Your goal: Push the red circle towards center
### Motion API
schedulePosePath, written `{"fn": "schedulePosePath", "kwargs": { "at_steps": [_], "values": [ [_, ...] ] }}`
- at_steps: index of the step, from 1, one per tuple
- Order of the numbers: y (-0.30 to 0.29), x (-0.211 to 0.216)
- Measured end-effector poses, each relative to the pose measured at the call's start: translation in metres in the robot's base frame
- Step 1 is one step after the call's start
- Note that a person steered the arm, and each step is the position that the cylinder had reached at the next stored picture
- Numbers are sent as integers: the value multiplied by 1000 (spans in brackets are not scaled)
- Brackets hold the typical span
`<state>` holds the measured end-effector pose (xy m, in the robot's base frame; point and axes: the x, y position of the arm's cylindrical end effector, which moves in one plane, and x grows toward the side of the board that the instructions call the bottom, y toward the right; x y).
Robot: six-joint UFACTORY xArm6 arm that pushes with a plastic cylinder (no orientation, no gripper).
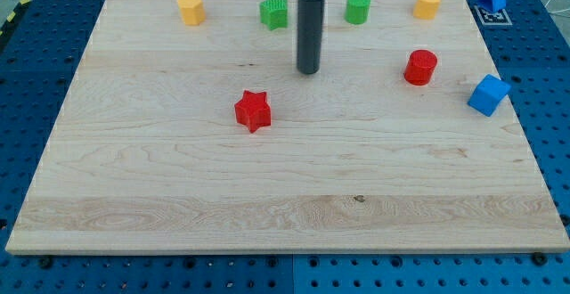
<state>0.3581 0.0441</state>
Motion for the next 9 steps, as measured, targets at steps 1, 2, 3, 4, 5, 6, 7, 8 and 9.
{"fn": "schedulePosePath", "kwargs": {
  "at_steps": [1,2,3,4,5,6,7,8,9],
  "values": [
    [53,-21],
    [116,-34],
    [174,-25],
    [171,-1],
    [170,20],
    [148,32],
    [114,31],
    [91,31],
    [58,31]
  ]
}}
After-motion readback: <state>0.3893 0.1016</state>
